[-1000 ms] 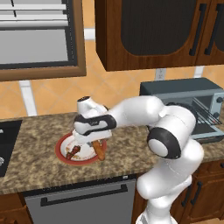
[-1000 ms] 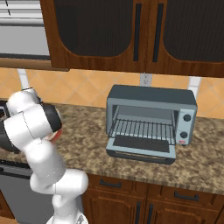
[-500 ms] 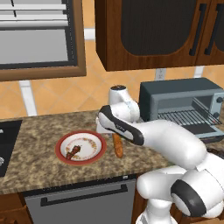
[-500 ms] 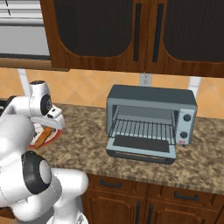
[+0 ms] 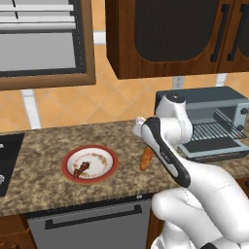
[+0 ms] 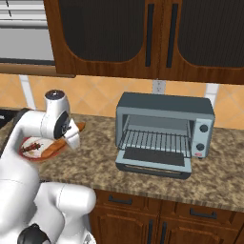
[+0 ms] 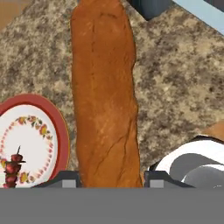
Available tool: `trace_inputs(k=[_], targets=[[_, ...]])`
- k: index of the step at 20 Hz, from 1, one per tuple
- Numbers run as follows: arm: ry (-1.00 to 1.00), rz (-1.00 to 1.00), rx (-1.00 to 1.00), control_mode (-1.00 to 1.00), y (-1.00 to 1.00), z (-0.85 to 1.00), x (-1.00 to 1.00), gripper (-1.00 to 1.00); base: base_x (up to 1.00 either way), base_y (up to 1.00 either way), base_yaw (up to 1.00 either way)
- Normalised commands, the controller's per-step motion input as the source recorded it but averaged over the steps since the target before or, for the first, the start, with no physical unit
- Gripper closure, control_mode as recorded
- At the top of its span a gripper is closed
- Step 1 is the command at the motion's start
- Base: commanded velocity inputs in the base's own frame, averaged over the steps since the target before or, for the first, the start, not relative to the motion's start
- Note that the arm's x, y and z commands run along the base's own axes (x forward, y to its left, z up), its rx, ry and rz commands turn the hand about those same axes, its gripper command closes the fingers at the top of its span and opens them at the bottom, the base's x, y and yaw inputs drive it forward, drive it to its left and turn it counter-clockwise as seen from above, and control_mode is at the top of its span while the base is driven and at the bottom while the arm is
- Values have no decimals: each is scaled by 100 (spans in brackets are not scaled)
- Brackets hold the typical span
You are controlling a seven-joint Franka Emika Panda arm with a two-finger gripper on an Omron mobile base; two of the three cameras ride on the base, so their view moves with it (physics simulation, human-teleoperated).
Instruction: Pick up the kebab skewer and baguette bread, and place them inside the toaster oven. Close the toaster oven door and start by setting the timer.
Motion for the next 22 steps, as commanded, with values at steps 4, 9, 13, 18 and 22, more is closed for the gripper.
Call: trace_inputs(k=[4,9,13,18,22], targets=[[0,-34,20,-100,-92,43,-9,100,0,0,0],[0,-35,17,-100,-89,32,-30,100,0,0,0],[-1,-29,14,-100,-81,29,-20,100,0,0,0],[-4,-14,12,-100,-84,28,-10,100,0,0,0],[0,-15,12,-100,-92,31,7,100,0,0,0]])
